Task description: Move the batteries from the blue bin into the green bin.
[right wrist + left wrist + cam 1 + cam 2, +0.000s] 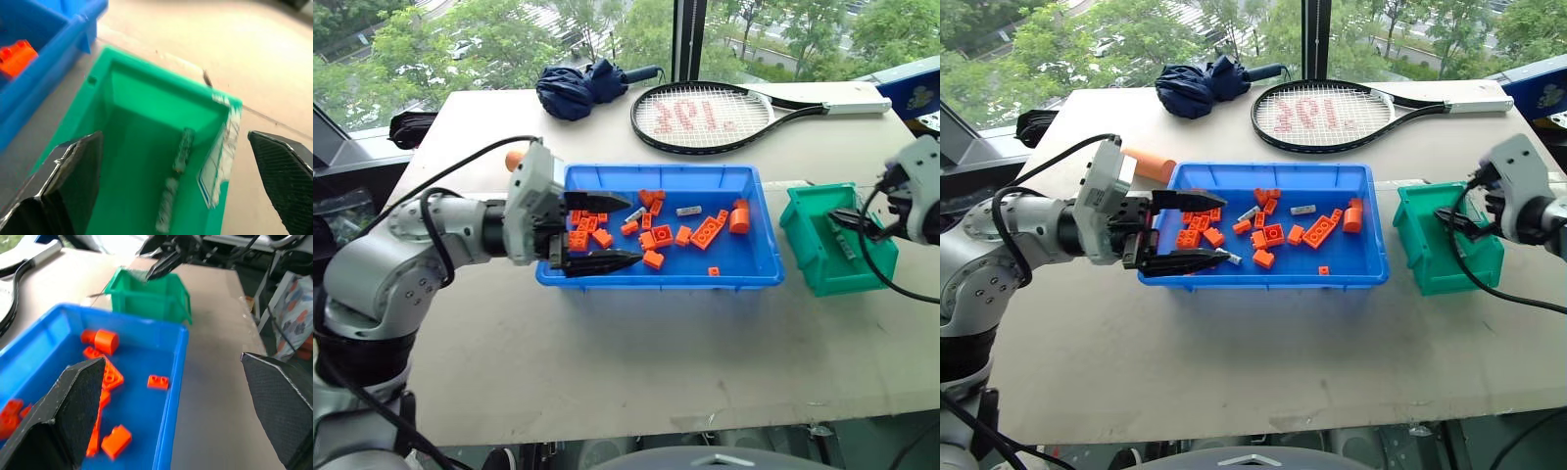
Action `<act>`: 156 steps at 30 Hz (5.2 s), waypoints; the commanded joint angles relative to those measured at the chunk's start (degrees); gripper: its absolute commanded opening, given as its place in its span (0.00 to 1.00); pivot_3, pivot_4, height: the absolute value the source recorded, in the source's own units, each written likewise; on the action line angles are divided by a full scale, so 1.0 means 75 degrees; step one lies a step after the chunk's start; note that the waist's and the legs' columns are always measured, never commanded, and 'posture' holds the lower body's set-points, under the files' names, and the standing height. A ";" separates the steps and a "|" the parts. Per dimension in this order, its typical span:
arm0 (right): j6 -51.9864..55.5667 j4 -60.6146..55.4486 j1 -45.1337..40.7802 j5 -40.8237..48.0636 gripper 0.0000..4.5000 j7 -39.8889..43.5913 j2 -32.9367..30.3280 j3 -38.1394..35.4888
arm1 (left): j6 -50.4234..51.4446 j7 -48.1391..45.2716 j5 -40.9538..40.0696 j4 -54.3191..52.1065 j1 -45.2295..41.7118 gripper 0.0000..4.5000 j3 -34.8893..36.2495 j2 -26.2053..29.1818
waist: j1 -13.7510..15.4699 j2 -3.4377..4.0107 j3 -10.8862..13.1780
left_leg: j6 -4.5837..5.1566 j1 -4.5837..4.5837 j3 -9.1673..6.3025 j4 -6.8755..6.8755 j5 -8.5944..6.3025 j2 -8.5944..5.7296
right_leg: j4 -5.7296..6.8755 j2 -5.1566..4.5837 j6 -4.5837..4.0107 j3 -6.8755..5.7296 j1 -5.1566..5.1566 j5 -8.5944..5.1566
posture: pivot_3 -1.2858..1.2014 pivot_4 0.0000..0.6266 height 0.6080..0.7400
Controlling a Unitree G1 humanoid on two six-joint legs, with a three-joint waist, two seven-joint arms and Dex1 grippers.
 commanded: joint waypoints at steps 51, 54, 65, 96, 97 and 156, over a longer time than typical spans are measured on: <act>0.0067 0.0545 -0.1579 -0.1311 0.02 0.1405 0.0914 -0.0072 | -0.0153 0.0593 -0.0260 0.0178 -0.1260 1.00 0.0232 -0.1302 | 0.0204 -0.0004 0.0032 | -0.0051 -0.0156 -0.0049 0.0027 0.0029 -0.0045 | 0.0034 -0.0083 0.0002 -0.0026 -0.0136 0.0004 | 0.52 0.24 1.00; 0.0650 -0.0088 -0.0861 -0.1123 0.02 0.1195 0.0455 -0.0669 | -0.0197 0.0429 -0.0233 0.0295 -0.1488 1.00 0.0007 -0.1494 | 0.0145 -0.0004 0.0032 | -0.0049 -0.0146 -0.0036 0.0028 0.0030 -0.0042 | 0.0042 -0.0075 0.0002 -0.0015 -0.0135 0.0004 | 0.52 0.24 1.00; 0.0824 -0.0338 0.1075 -0.0667 0.52 0.0897 -0.0238 -0.1378 | -0.0484 -0.0181 0.0264 0.0804 -0.1794 1.00 -0.0491 -0.1601 | 0.0114 -0.0003 0.0031 | -0.0042 -0.0126 -0.0011 0.0057 0.0028 -0.0028 | 0.0092 -0.0017 0.0003 -0.0005 -0.0135 0.0003 | 0.52 0.24 1.00; -0.2412 0.3442 -0.3547 -0.1583 0.80 0.0649 0.6182 0.5657 | -0.1407 -0.1443 0.1895 0.1272 0.3021 1.00 0.3111 0.1220 | -0.0068 -0.0010 0.0030 | -0.0059 -0.0133 -0.0038 0.0074 0.0034 -0.0021 | 0.0119 -0.0020 -0.0004 -0.0030 -0.0153 0.0002 | 0.52 0.24 1.00; -0.2534 0.3686 -0.3592 -0.1732 0.80 0.0767 0.6212 0.5801 | -0.1399 -0.1415 0.1893 0.1279 0.2977 1.00 0.3110 0.1216 | -0.0077 -0.0009 0.0030 | -0.0060 -0.0130 -0.0039 0.0074 0.0034 -0.0021 | 0.0122 -0.0021 -0.0004 -0.0030 -0.0153 0.0002 | 0.52 0.24 1.00; 0.0215 -0.0860 0.1772 -0.0828 0.47 0.0446 0.0407 -0.1854 | -0.0084 0.0239 0.0182 0.0239 -0.1964 1.00 -0.0837 -0.2209 | 0.0112 -0.0017 0.0027 | -0.0043 -0.0125 -0.0018 0.0083 0.0029 -0.0023 | 0.0139 -0.0005 -0.0001 -0.0001 -0.0147 0.0003 | 0.52 0.24 1.00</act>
